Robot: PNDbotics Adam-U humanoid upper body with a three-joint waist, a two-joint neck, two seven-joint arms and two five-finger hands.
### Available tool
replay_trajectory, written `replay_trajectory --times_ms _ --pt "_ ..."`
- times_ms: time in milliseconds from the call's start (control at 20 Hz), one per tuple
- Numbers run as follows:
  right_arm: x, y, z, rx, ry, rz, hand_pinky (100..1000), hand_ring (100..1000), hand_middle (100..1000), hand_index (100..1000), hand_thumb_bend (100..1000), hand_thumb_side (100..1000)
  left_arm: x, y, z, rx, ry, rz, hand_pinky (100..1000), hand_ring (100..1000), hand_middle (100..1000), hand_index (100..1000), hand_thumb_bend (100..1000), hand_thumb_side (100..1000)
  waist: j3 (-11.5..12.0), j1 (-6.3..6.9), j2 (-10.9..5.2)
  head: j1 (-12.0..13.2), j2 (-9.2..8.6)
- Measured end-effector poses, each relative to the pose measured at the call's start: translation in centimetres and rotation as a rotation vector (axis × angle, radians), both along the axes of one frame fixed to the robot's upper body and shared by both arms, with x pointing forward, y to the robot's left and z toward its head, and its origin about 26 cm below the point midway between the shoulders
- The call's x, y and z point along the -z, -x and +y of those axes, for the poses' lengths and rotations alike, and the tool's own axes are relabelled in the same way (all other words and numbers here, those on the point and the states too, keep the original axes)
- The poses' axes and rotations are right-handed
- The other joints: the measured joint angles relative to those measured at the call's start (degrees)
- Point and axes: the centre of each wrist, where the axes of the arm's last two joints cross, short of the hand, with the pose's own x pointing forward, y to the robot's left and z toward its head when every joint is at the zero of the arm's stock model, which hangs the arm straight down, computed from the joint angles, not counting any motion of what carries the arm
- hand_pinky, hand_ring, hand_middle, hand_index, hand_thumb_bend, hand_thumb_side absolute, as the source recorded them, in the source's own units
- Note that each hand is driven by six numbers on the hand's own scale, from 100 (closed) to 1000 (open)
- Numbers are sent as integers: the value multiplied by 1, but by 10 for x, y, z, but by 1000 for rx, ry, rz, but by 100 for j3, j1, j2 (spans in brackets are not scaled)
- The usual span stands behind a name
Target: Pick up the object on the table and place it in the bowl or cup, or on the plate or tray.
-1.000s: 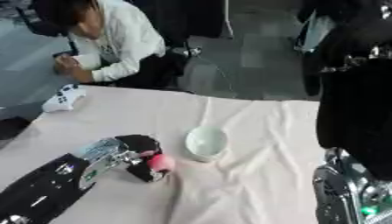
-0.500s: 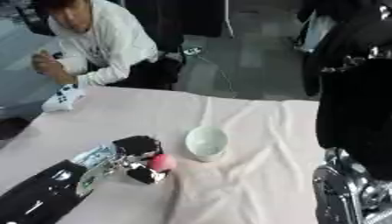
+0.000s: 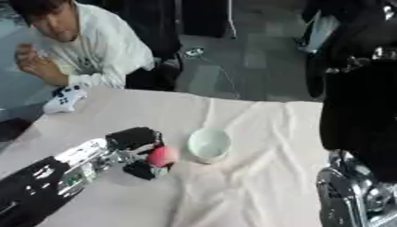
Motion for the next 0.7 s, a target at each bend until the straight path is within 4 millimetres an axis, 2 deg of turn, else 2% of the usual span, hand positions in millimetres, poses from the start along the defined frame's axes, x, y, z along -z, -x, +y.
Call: replay_trajectory --times_ms 300,700 --pt "0 0 0 0 1 0 100 331 377 497 100 722 -30 13 -9 22 72 -50 100 100 100 312 100 575 16 1 -1 -1 3" --pt "0 0 0 0 2 0 100 331 376 497 100 723 -62 18 -11 -7 161 -63 100 100 100 312 100 576 32 11 -12 -8 10"
